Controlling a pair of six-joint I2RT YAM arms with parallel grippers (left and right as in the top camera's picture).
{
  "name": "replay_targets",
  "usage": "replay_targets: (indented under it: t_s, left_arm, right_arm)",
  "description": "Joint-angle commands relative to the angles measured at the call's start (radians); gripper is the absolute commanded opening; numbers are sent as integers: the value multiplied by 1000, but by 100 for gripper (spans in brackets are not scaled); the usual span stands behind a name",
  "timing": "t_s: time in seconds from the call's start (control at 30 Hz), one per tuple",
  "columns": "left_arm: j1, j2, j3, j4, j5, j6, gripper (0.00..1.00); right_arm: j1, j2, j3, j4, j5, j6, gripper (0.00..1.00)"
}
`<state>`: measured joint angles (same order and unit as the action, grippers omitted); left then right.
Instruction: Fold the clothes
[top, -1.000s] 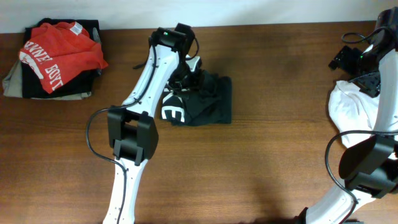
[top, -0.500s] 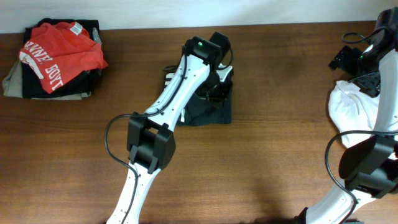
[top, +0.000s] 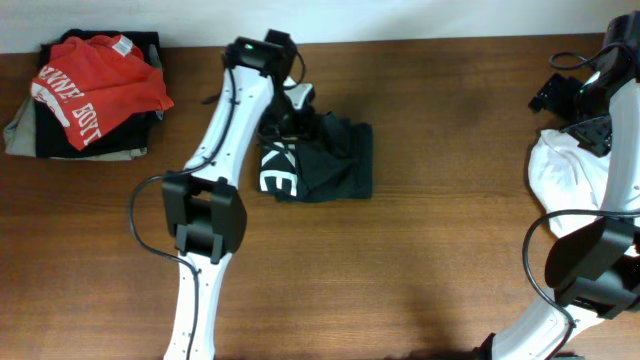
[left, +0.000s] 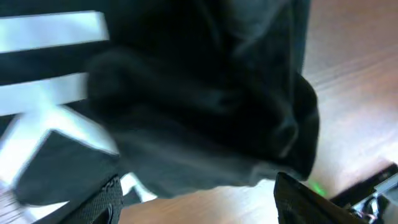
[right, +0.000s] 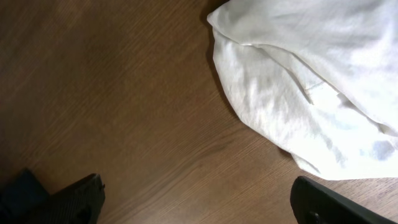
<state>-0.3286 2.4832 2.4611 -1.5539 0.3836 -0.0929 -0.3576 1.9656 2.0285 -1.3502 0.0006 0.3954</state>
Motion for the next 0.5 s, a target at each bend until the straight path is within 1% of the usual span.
replay_targets:
  t_s: [0.0,0.07,0.13,0.17,0.2,0.23,0.37,0.43,0.47]
  left_arm:
    - [-12,6,-56,30,47,29,78]
    - [-14,6,-85,34,47,29,77]
    - [-37,6,-93,40,47,29,54]
    - [-53,6,-93,46,47,30,34]
    - [-82,6,-93,56,47,31,6]
    - [-98,6,-89,59,47,31,0]
    - [-195,6,-41,52,46,31,0]
    - [-212,6,-42,46,43,31,1]
    - [-218,6,-42,42,43,31,3]
  right_arm:
    - [-3,-5,3,0,12,2,99]
    - [-3,-5,3,0,12,2,99]
    - [-3,-5,3,0,12,2,99]
    - [-3,-5,3,0,12,2,99]
    - [-3,-5,3,0,12,2,99]
    - [-3,-5,3,0,12,2,99]
    - [-3,-5,3,0,12,2,99]
    - [-3,-5,3,0,12,2,99]
    - [-3,-5,3,0,12,2,99]
